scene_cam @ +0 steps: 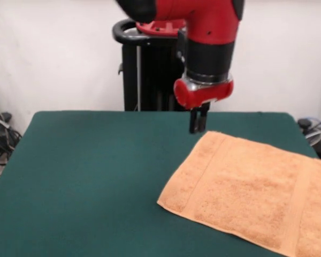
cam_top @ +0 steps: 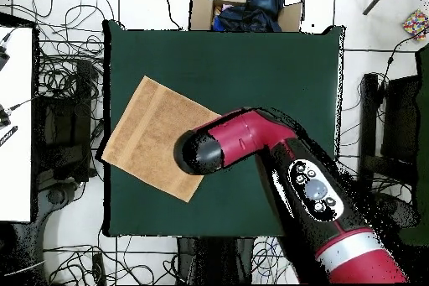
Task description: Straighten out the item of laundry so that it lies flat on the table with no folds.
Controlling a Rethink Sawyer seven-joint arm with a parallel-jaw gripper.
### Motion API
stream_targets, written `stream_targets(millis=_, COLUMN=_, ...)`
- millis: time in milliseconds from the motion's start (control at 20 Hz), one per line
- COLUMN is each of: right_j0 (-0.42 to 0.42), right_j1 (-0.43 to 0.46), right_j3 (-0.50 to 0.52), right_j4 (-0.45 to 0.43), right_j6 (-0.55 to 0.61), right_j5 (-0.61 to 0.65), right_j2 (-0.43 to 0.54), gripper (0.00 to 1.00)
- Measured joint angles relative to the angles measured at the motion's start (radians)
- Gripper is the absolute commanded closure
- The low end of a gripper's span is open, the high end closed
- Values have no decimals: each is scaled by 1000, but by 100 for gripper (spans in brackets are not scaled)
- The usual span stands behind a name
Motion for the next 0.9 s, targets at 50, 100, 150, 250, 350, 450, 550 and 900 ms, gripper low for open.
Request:
stream_targets(millis=50, right_j0=5, right_j1=-8, right_j3=9, right_j4=6, right_j6=0, right_j5=0, right_j2=0, gripper=100)
stream_targets(millis=100, right_j0=10, right_j1=-17, right_j3=17, right_j4=12, right_j6=0, right_j5=0, right_j2=0, gripper=100)
stream_targets(millis=150, right_j0=16, right_j1=-26, right_j3=25, right_j4=17, right_j6=0, right_j5=0, right_j2=0, gripper=100)
stream_targets(millis=250, right_j0=29, right_j1=-42, right_j3=38, right_j4=26, right_j6=0, right_j5=0, right_j2=0, gripper=100)
stream_targets(millis=350, right_j0=37, right_j1=-56, right_j3=49, right_j4=35, right_j6=0, right_j5=0, right_j2=0, gripper=100)
stream_targets(millis=450, right_j0=47, right_j1=-70, right_j3=61, right_j4=46, right_j6=0, right_j5=0, right_j2=0, gripper=100)
stream_targets(millis=550, right_j0=52, right_j1=-77, right_j3=64, right_j4=50, right_j6=0, right_j5=0, right_j2=0, gripper=100)
stream_targets(millis=900, right_j0=56, right_j1=-81, right_j3=66, right_j4=51, right_j6=0, right_j5=0, right_j2=0, gripper=100)
